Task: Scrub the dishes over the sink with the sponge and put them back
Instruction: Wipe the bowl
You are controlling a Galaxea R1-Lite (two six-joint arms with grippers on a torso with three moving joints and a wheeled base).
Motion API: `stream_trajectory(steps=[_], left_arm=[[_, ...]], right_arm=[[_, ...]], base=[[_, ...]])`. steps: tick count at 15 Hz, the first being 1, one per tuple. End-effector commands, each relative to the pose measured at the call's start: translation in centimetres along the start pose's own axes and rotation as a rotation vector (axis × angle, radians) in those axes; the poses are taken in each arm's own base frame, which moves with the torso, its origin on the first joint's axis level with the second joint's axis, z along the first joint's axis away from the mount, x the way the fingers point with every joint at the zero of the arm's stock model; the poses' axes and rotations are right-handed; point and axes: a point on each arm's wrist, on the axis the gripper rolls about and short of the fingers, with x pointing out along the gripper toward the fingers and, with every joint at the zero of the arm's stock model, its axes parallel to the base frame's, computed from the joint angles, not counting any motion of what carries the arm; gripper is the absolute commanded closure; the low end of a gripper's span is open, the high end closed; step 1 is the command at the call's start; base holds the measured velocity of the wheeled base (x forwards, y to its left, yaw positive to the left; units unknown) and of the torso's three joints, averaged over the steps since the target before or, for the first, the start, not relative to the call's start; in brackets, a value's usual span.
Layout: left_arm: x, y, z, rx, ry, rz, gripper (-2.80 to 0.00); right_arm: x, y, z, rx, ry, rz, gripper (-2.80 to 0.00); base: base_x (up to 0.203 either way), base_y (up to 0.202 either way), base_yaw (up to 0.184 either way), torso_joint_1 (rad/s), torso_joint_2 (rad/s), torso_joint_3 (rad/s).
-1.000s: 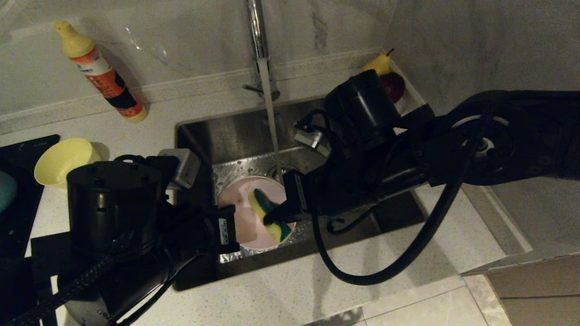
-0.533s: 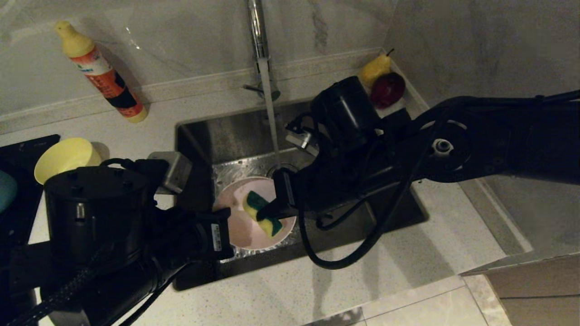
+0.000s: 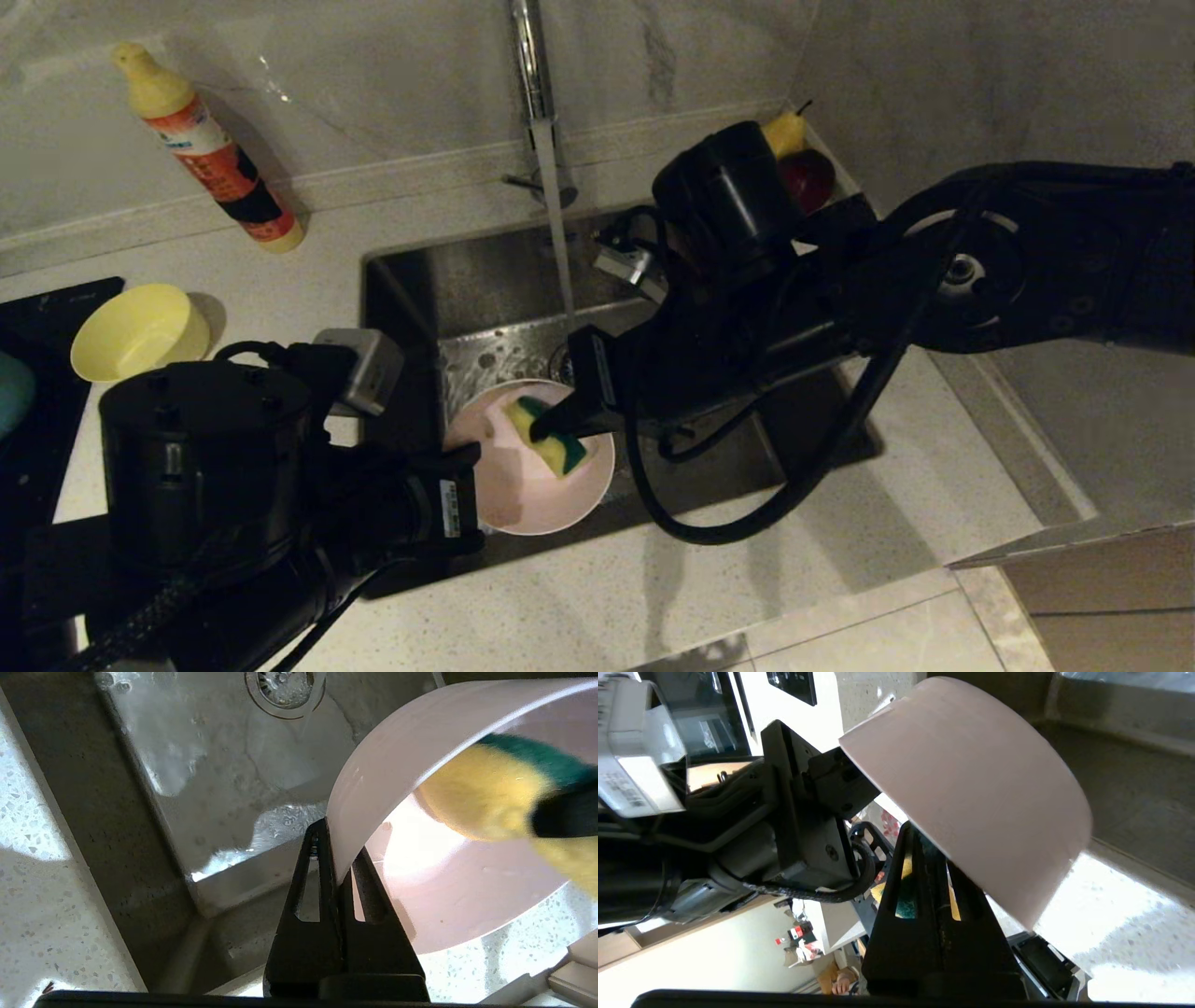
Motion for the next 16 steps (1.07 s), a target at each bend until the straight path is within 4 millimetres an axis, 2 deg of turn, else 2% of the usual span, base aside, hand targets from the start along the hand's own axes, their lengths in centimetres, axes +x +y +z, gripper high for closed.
stream_trajectory(steps=[1, 8, 16], left_arm=[[-0.1, 0.0, 0.2, -0.009, -0.011, 0.001, 0.00], [0.1, -0.2, 0.7, -0.020, -0.034, -0.001, 0.00], [1.3, -0.8, 1.1, -0.029, -0.068, -0.003, 0.00]], right_arm=[[-1.0, 0.3, 0.0, 0.002, -0.011, 0.004, 0.00], [-3.3, -0.3, -1.2, 0.036, 0.025, -0.046, 0.00], [1.1, 0.8, -3.0, 0.012, 0.136, -0.022, 0.00]], base=[[0.000, 0.000, 0.000, 0.000, 0.00, 0.000], [0.000, 0.000, 0.000, 0.000, 0.00, 0.000], [0.000, 0.000, 0.000, 0.000, 0.00, 0.000]])
